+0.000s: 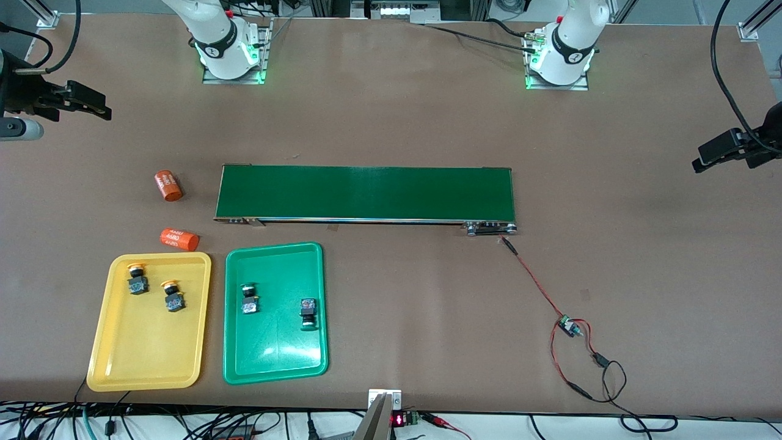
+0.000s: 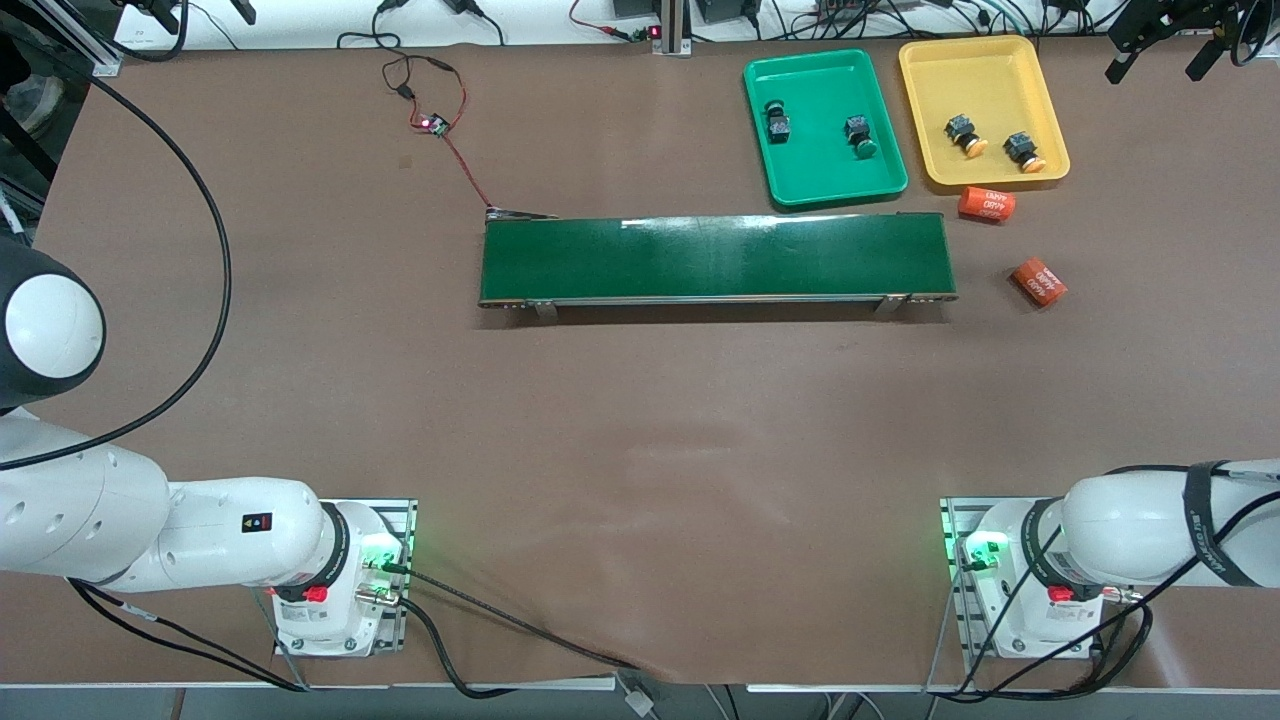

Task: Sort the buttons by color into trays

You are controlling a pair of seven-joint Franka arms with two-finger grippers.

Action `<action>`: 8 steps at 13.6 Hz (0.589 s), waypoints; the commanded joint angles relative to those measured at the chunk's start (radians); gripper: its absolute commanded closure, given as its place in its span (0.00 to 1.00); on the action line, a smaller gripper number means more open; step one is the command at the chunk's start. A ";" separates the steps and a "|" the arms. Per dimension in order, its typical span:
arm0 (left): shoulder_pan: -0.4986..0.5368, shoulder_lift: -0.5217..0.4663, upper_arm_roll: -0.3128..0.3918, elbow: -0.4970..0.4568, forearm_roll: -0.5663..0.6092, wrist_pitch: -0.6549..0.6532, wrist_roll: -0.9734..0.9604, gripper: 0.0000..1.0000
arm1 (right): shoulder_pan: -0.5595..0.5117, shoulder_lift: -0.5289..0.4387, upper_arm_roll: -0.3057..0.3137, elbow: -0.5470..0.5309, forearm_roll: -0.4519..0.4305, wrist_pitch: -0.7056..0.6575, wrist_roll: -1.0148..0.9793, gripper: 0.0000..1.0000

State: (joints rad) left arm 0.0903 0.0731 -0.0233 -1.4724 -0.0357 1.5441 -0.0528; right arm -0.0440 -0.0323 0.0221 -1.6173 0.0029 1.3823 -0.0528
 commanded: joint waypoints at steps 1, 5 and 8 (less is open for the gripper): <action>0.003 -0.036 0.005 -0.034 -0.016 0.005 0.007 0.00 | 0.003 -0.008 0.001 -0.004 -0.009 -0.009 0.008 0.00; -0.015 -0.055 0.003 -0.056 -0.021 0.018 -0.001 0.00 | 0.003 -0.006 0.001 -0.003 -0.003 0.006 0.008 0.00; -0.018 -0.053 0.003 -0.045 -0.023 -0.032 -0.005 0.00 | 0.001 -0.005 0.001 -0.003 -0.003 0.052 0.008 0.00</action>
State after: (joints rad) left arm 0.0782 0.0410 -0.0260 -1.5074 -0.0427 1.5304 -0.0539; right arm -0.0440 -0.0323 0.0221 -1.6172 0.0030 1.4107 -0.0528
